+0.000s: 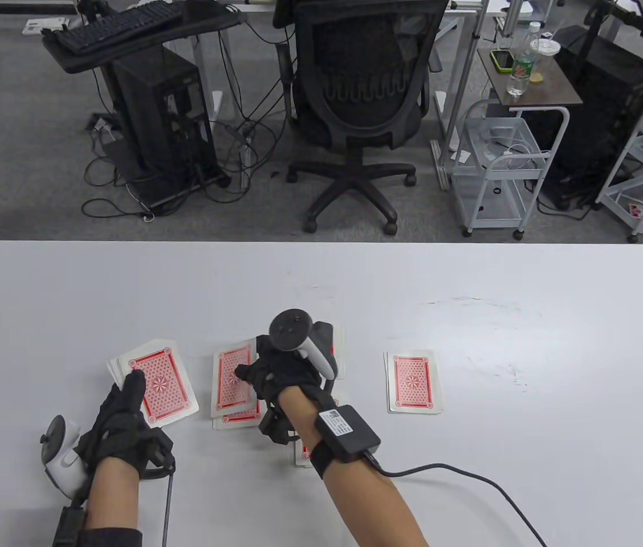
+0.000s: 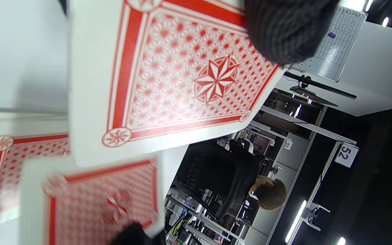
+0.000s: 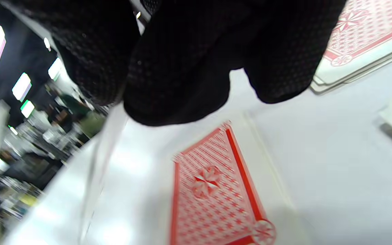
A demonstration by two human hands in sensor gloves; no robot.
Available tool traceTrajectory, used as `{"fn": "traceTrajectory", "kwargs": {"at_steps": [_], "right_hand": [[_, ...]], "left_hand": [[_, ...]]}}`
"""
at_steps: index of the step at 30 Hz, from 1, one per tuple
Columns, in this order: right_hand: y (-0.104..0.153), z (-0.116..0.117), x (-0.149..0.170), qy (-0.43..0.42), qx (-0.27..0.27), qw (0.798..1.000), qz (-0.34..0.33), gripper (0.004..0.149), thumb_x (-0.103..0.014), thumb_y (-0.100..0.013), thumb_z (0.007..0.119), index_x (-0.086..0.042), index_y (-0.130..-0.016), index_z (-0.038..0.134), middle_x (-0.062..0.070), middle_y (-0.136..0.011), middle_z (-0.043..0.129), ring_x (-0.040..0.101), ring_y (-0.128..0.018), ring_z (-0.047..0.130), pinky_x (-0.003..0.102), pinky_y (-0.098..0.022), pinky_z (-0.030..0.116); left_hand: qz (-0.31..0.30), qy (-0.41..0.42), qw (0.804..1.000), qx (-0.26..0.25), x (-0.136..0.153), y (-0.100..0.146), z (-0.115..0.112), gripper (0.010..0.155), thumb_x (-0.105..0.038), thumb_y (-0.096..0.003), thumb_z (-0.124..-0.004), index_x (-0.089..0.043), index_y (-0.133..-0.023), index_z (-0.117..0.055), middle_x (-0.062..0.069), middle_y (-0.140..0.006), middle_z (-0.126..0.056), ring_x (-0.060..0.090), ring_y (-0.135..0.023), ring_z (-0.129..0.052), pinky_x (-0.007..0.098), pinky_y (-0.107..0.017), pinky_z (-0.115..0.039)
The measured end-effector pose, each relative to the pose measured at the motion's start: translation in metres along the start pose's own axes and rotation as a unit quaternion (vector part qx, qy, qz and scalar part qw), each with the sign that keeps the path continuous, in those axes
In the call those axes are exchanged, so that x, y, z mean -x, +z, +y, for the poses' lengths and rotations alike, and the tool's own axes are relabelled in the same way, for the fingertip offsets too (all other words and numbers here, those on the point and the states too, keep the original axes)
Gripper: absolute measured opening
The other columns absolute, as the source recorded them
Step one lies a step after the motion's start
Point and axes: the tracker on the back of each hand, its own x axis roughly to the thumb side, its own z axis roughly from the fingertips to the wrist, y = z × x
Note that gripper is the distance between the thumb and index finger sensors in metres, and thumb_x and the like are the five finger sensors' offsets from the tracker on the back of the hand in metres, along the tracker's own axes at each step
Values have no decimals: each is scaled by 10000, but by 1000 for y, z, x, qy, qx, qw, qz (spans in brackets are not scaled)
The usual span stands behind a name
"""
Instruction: Four-player card dealing with fan arrangement
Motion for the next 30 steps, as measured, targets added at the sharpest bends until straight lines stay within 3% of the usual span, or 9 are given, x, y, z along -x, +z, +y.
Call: {"fn": "traceTrajectory", "kwargs": {"at_steps": [3,6,9,12,16,19,22,26,30], "right_hand": [[-10,19,-10,127,3,991,31,817,-375,-487,877,32,-1046,441,20,-720,822,69,-296,1017,463,-437,809],[-17,37,-14,262,4,963,58,847,-430,-483,876,22,-1053,442,10,-704,832,51,-279,997,451,-446,808],[-18,42,-13,305,-5,950,65,833,-473,-491,850,3,-1053,462,-7,-701,838,37,-273,983,442,-450,809],[-11,30,-11,247,3,968,40,800,-484,-505,835,-13,-1051,489,7,-714,835,51,-285,987,457,-455,800],[8,-2,-12,48,3,999,-24,686,-478,-566,759,-41,-1050,548,97,-821,817,178,-473,1028,525,-505,750],[19,-10,-13,-16,-61,994,-94,664,-498,-580,719,-55,-1053,575,166,-908,757,276,-638,995,568,-545,707],[30,-4,-12,-73,-67,986,-133,743,-522,-534,784,-55,-1061,544,175,-949,705,337,-731,935,618,-561,669],[41,5,-9,-116,-13,984,-134,662,-366,-476,901,-62,-979,598,67,-792,785,239,-567,970,608,-529,696],[47,2,-2,-110,35,985,-129,642,-354,-438,927,-56,-944,668,44,-734,854,210,-506,1032,584,-512,736]], "left_hand": [[3,-6,1000,4,1,-2,-1,470,-489,-521,-797,-327,-953,-709,-92,-899,-893,232,-746,-1020,417,-516,-898],[4,-17,1000,14,2,-3,-7,469,-487,-518,-802,-323,-949,-715,-89,-892,-900,234,-738,-1025,417,-509,-901],[6,-20,1000,21,4,-3,-11,468,-484,-515,-806,-319,-945,-722,-84,-886,-907,236,-728,-1031,419,-502,-904],[8,-21,999,29,7,-4,-16,467,-483,-515,-807,-318,-944,-724,-83,-886,-906,237,-727,-1031,421,-500,-903],[11,-16,999,42,10,-4,-22,469,-483,-514,-808,-316,-943,-723,-83,-883,-908,237,-727,-1029,421,-501,-901],[15,-23,997,69,13,-3,-31,468,-485,-514,-809,-318,-943,-724,-84,-883,-909,234,-725,-1032,419,-501,-903],[13,-36,995,90,17,-1,-41,468,-485,-511,-812,-318,-940,-729,-83,-878,-913,232,-721,-1036,415,-498,-907],[4,-40,993,109,22,4,-54,466,-486,-503,-826,-321,-930,-739,-89,-867,-922,225,-712,-1043,409,-493,-912],[-8,-51,994,99,25,9,-57,465,-491,-498,-833,-333,-925,-740,-100,-864,-922,219,-714,-1041,408,-495,-911]]}}
